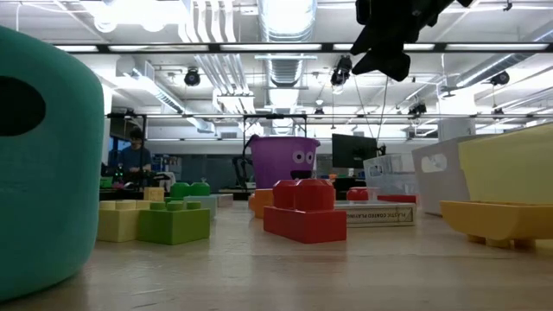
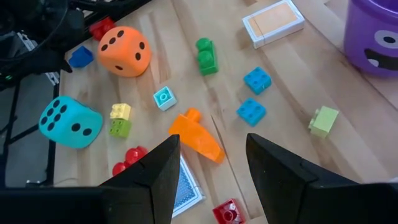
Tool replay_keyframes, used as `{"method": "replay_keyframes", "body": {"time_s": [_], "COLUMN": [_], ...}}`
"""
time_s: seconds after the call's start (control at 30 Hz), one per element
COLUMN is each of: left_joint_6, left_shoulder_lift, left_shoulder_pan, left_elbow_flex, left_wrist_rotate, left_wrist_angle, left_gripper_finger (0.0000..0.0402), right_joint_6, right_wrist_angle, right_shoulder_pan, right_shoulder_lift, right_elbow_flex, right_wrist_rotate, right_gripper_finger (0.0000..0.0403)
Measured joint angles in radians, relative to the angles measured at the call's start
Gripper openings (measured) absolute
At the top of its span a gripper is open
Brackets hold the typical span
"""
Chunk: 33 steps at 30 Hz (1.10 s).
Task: Pick & Place Toys
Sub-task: Put the dark blue game piece into the transparent bin
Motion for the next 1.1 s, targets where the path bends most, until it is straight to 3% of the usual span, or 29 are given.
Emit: {"method": "replay_keyframes", "body": {"time_s": [0.53, 1.1], "left_joint_6": [-0.018, 0.000], "left_shoulder_lift": [0.000, 0.000], "left_shoulder_pan": [-0.013, -0.013], "left_elbow_flex": [-0.084, -0.084], "left_wrist_rotate": [-0.021, -0.048], "left_wrist_angle": [0.121, 0.116], "left_gripper_finger": [0.0357, 0.0171], "right_joint_6": [-0.007, 0.000], "right_wrist_angle": [0.026, 0.026], "right_shoulder_pan": [0.000, 0.000], "right_shoulder_lift": [0.000, 0.000], "right_elbow_flex": [0.000, 0.000], "right_wrist_rotate": [0.000, -0.001], "right_gripper_finger": [0.0179, 0.0179]}}
